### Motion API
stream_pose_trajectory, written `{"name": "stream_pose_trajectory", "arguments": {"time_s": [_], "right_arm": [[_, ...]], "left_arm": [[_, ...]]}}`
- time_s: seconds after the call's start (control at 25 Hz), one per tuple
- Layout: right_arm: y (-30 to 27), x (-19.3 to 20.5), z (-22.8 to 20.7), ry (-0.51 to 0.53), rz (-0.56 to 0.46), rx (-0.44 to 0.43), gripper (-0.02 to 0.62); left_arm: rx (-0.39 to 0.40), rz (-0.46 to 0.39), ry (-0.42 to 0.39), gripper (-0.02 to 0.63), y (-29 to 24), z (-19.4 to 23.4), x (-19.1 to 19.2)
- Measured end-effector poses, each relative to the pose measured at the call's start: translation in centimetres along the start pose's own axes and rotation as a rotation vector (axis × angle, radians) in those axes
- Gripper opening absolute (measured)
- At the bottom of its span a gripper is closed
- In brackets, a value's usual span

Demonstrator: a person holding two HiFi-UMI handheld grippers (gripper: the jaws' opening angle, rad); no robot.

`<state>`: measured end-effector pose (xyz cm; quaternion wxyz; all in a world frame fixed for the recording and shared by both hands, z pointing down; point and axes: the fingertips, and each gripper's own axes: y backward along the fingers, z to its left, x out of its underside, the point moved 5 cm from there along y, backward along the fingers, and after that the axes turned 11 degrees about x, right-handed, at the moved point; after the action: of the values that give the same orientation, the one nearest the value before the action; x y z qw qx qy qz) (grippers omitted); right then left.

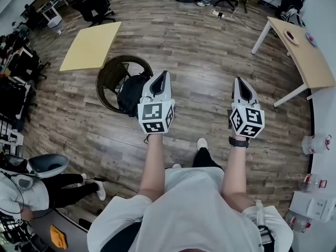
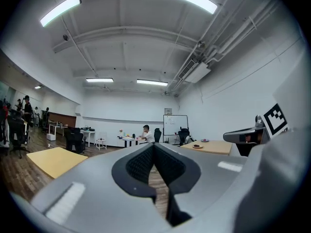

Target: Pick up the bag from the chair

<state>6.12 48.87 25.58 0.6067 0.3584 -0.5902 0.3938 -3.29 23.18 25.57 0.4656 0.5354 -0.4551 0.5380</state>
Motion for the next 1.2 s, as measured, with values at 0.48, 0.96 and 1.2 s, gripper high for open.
{"name": "stream_pose_trajectory", "arguments": {"time_s": [0.48, 0.96, 1.2], "right_arm": [[-15.3, -2.6, -4.6, -0.024, -0.039, -0.205, 0.009], [-22.3, -0.9, 6.0, 0.015, 0.026, -0.562, 0.009], [-23.9, -0.9, 15.7, 0.032, 0.040, -0.736, 0.009]], "left_arm": [[-0.112, 0.000, -0.068, 0.011, -13.1, -0.3, -2.3], [-0.400, 0.068, -0.083, 0.011, -11.4, 4.3, -0.5], [-0.532, 0.060, -0.073, 0.011, -7.9, 10.5, -0.8]]}}
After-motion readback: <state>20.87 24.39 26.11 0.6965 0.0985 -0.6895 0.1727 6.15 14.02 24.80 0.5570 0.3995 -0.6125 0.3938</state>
